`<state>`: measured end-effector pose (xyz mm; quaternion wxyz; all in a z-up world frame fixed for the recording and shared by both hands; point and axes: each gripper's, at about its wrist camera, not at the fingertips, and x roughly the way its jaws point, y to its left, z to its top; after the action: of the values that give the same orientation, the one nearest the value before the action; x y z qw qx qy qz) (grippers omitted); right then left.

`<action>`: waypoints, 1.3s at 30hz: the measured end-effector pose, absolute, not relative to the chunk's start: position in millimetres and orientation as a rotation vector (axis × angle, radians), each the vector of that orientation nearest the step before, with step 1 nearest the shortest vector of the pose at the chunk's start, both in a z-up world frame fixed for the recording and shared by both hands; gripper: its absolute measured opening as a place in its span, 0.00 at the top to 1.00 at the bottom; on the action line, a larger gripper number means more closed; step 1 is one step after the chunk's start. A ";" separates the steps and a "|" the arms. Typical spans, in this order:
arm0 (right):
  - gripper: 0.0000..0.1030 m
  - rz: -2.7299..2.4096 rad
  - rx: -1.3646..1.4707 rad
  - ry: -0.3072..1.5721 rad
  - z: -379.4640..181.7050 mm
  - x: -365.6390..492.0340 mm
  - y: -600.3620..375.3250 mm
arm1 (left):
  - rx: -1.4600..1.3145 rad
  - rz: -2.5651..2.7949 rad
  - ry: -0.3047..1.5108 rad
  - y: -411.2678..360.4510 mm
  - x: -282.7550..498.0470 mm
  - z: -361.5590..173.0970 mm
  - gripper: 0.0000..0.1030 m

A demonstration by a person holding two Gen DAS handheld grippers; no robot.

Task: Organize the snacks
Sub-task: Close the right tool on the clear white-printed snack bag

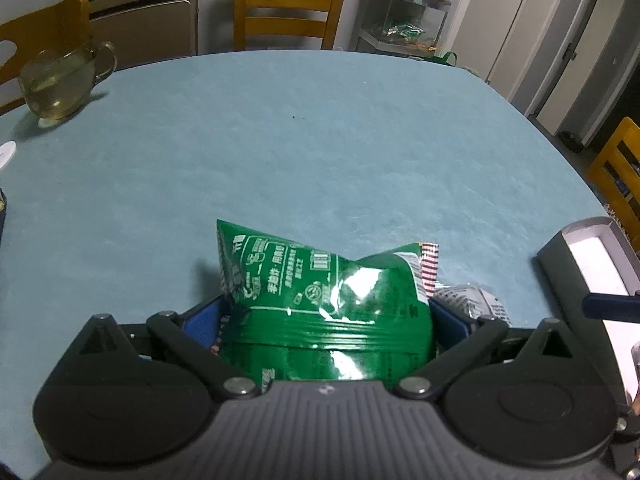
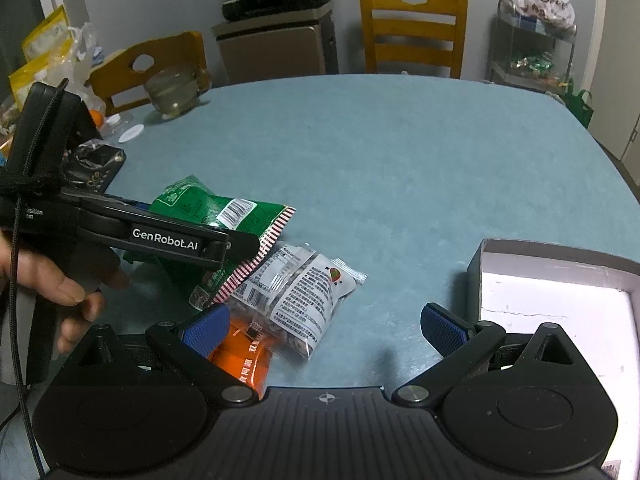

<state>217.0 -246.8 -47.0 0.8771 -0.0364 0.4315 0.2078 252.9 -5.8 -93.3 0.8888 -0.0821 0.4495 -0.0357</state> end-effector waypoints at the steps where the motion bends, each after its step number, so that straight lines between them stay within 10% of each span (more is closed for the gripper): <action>1: 0.00 0.433 -0.075 0.902 -47.5 217.7 -246.7 | -0.174 -0.080 0.931 -4.8 253.4 -94.5 0.00; 12: 0.00 0.429 -0.005 0.932 -51.4 228.4 -240.2 | -0.217 -0.095 0.883 20.5 234.5 -90.2 0.23; 29: 0.00 0.399 0.084 0.981 -67.2 253.6 -214.3 | -0.254 -0.024 0.839 46.7 205.4 -67.3 0.25; 39: 0.24 0.378 -0.060 0.949 -81.0 250.7 -198.5 | -0.278 0.001 0.840 54.2 194.6 -66.2 0.24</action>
<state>250.7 -198.5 -81.0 0.8719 -0.0285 0.4542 0.1808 194.6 54.2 -66.2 0.9038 -0.1345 0.4063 0.0003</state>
